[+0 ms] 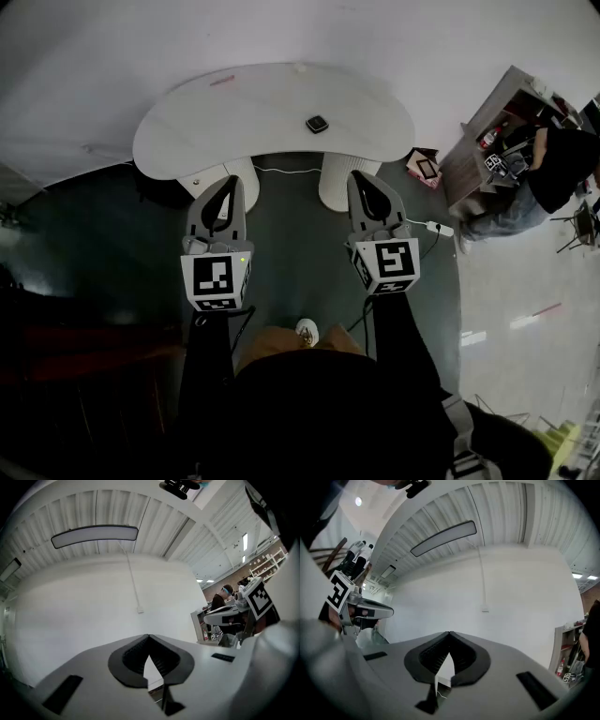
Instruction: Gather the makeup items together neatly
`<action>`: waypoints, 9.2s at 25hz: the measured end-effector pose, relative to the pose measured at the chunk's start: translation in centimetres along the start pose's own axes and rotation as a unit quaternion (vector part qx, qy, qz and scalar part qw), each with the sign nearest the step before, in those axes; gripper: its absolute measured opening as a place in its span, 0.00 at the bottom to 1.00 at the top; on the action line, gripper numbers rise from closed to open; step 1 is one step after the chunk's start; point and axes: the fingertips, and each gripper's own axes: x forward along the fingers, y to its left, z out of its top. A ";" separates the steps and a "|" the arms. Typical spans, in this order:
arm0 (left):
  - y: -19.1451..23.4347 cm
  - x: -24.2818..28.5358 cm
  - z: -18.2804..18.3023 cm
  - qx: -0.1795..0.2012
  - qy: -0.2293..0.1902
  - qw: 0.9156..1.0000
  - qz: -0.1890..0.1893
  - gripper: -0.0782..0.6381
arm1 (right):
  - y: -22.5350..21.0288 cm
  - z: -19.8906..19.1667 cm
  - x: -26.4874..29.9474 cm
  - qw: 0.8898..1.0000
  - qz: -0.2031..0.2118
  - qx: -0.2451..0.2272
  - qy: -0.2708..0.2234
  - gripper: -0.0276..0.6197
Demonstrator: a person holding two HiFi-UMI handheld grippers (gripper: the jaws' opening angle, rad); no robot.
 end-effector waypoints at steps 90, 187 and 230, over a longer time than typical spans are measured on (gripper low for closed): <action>18.0 25.3 -4.0 -0.009 -0.035 0.995 -0.089 0.13 | -1.6 0.3 29.0 0.998 -0.063 -0.015 -0.007 0.09; 11.5 49.0 -7.1 -0.020 0.017 0.994 -0.103 0.13 | -8.5 -38.8 35.3 0.839 0.185 0.030 0.511 0.60; 31.2 38.2 -12.5 -0.038 0.066 0.993 0.093 0.13 | 12.5 -28.0 51.2 0.825 0.403 -0.173 0.355 0.58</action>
